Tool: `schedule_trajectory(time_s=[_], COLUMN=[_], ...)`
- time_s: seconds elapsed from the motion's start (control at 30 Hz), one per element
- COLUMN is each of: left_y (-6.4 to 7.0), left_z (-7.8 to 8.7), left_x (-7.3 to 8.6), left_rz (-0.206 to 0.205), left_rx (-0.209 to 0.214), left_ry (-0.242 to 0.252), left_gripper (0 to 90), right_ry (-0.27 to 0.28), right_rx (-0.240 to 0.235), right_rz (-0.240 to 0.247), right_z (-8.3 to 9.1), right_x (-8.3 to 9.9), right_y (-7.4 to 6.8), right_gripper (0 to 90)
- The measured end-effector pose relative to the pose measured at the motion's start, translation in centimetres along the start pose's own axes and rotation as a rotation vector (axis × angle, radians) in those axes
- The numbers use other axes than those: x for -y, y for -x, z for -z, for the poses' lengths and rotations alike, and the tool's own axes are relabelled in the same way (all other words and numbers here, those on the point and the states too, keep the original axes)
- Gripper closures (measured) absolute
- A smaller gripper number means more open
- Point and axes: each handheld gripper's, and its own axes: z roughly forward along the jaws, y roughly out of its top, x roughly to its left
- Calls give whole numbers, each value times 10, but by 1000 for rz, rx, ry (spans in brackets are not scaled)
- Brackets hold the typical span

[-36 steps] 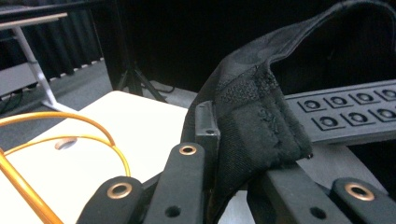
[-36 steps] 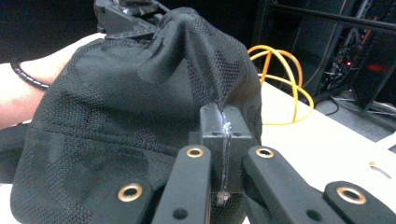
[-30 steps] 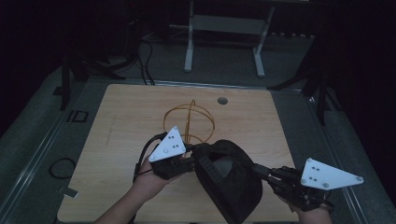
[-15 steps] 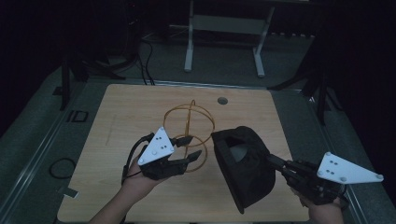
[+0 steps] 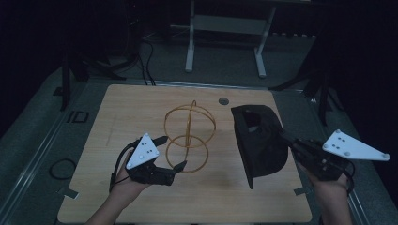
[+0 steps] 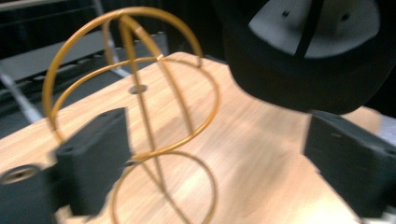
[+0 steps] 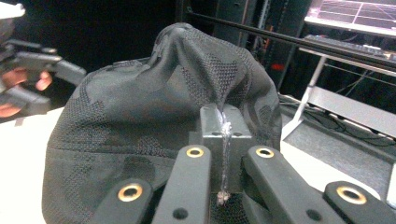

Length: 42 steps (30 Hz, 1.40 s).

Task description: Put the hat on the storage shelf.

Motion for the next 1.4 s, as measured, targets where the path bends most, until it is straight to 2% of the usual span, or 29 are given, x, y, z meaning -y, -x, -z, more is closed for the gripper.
schedule_trajectory(time_s=[0.07,0.1,0.23,0.33,0.57,0.73,0.93,1.17,1.4], left_y=[-3,-5,-12,-16,-24,-27,-29,-29,-31], left_z=[-1,-1,-3,-4,-2,-4,-2,-2,-2], left_x=[8,13,31,46,73,88,99,102,104], left_rz=[16,19,50,60,91,112,140,150,162], left_rx=[0,-17,-38,-74,-122,-135,-149,-152,-156], left_ry=[-13,-21,-46,-61,-88,-111,-111,-114,-112], left_gripper=[28,26,26,26,27,26,27,27,27], right_ry=[-5,-9,-14,-14,-12,-11,-2,-7,-40], right_rx=[6,4,5,0,-6,-17,-44,-84,-132], right_rz=[2,1,-2,-3,9,32,56,87,98], right_z=[-7,-10,-27,-37,-61,-74,-88,-105,-125], right_x=[-2,-4,-11,-16,-30,-43,-59,-72,-74], right_y=[4,6,13,15,18,13,4,-13,-28], right_gripper=[900,900,900,900,900,900,900,900,900])
